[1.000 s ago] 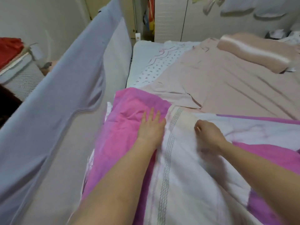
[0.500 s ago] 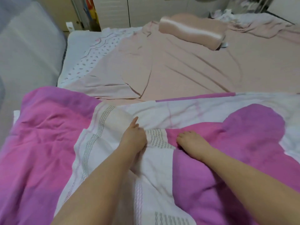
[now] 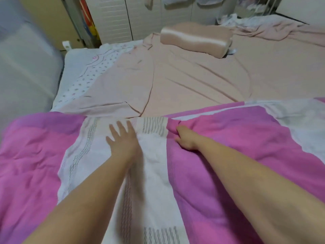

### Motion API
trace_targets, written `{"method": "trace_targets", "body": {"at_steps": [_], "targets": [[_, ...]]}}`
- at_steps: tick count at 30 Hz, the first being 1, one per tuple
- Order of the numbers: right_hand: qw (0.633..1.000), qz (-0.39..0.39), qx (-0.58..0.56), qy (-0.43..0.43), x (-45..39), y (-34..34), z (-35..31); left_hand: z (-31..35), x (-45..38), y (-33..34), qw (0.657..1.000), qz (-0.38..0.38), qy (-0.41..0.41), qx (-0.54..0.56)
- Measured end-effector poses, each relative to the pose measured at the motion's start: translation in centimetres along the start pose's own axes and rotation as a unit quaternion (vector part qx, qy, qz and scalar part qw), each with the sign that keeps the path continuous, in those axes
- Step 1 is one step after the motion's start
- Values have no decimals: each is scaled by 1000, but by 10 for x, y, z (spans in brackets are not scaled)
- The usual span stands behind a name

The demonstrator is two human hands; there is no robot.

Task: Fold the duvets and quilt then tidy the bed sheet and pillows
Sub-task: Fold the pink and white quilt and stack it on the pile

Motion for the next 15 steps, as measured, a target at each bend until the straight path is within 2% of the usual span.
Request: {"method": "trace_targets", "body": {"at_steps": [1, 3, 5, 6, 7, 9, 12, 15], "targets": [[999, 20, -25, -41, 8, -1, 5, 13, 6, 5, 999, -5, 44, -20], [986, 138, -41, -82, 34, -30, 30, 58, 12, 5, 988, 12, 145, -44], [968, 239, 52, -56, 60, -62, 65, 106, 15, -6, 973, 45, 219, -47], [956, 260, 135, -28, 74, -81, 87, 136, 15, -13, 966, 54, 246, -50], [946, 255, 200, 3, 79, -90, 103, 154, 16, -17, 962, 55, 263, -58], [950, 193, 237, 67, 89, -109, 148, 206, 16, -18, 953, 51, 290, -72], [975, 81, 194, 78, 84, -104, 180, 243, 8, 3, 946, 56, 295, -126], [985, 75, 131, 80, 71, -83, 204, 256, -5, 29, 957, 29, 264, -115]]}}
Point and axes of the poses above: each hand's wrist, its own x-axis away from the middle knuckle, its own y-axis out of the palm, z = x × y, the point moved 4 cm from there along -x, towards the middle knuckle, and after that the axes turned 6 degrees about -z, right-handed, at the moved point
